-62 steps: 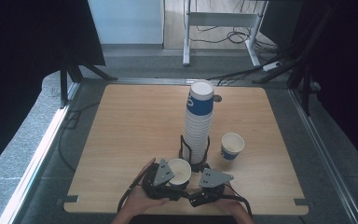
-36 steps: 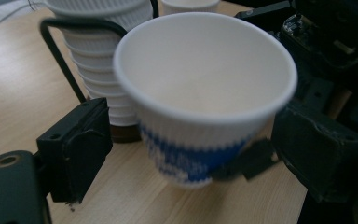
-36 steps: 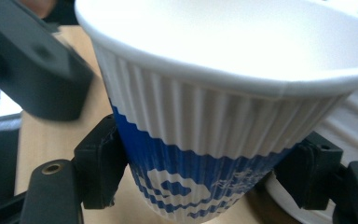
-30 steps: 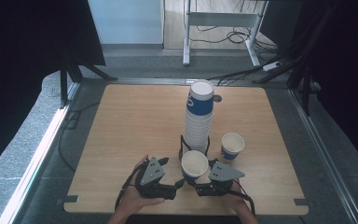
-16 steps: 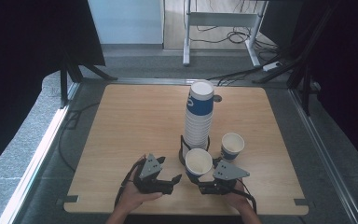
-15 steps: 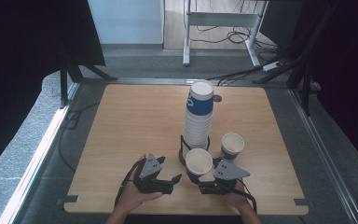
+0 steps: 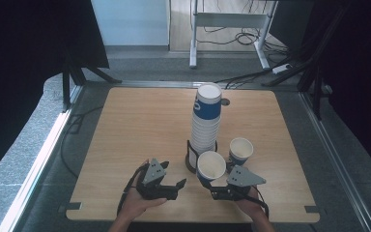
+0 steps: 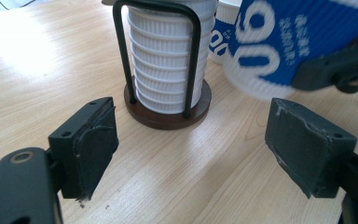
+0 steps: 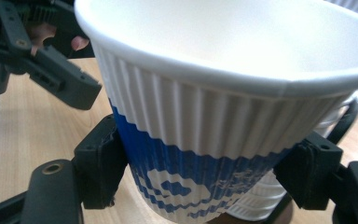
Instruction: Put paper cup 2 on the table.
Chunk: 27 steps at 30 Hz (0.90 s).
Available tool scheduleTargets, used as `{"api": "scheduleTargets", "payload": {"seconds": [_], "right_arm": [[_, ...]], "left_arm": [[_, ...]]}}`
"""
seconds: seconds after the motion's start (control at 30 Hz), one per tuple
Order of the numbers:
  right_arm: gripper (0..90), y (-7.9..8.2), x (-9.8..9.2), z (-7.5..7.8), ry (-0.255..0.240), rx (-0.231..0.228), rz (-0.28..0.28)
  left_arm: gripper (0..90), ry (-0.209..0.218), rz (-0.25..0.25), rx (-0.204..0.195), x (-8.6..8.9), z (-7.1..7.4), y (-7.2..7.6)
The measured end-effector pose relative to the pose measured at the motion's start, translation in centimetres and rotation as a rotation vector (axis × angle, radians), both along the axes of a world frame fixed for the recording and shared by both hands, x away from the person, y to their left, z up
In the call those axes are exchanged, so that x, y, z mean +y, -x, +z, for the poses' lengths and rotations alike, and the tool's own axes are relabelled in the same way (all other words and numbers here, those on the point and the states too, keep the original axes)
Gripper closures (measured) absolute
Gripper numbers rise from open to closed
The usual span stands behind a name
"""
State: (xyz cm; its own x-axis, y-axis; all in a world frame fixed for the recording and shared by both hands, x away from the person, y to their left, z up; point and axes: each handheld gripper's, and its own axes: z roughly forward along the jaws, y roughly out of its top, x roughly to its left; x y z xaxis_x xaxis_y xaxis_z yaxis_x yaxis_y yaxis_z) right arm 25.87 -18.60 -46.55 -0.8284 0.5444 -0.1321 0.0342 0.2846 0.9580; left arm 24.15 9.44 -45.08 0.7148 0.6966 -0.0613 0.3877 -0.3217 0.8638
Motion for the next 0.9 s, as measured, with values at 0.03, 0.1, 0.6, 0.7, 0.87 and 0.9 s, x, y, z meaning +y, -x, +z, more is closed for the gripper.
{"api": "scheduleTargets", "payload": {"seconds": [0.03, 0.1, 0.6, 0.7, 0.87, 0.9], "right_arm": [[25.3, 0.1, -0.3, 0.4, -0.009, -0.010, -0.012], [25.3, 0.1, -0.7, 0.7, -0.015, -0.020, -0.018], [25.4, 0.1, -4.4, 2.7, -0.116, -0.051, -0.094], [25.4, 0.1, -5.7, 3.2, -0.133, -0.062, -0.132], [25.5, -0.1, -7.1, 3.4, -0.150, -0.067, -0.173], [25.5, -0.2, -7.7, 3.5, -0.156, -0.068, -0.191]], "left_arm": [[17.4, 0.000, -0.001, -0.007, 0.0, 0.2, 0.2], [17.4, -0.001, -0.002, -0.015, 0.0, 0.4, 0.3], [17.4, -0.003, 0.019, -0.007, 0.3, 0.3, 0.2], [17.4, -0.006, 0.017, -0.006, 0.3, 0.3, 0.2], [17.4, -0.009, 0.019, -0.003, 0.3, 0.2, 0.2], [17.5, -0.011, 0.020, 0.001, 0.3, 0.2, 0.1]]}}
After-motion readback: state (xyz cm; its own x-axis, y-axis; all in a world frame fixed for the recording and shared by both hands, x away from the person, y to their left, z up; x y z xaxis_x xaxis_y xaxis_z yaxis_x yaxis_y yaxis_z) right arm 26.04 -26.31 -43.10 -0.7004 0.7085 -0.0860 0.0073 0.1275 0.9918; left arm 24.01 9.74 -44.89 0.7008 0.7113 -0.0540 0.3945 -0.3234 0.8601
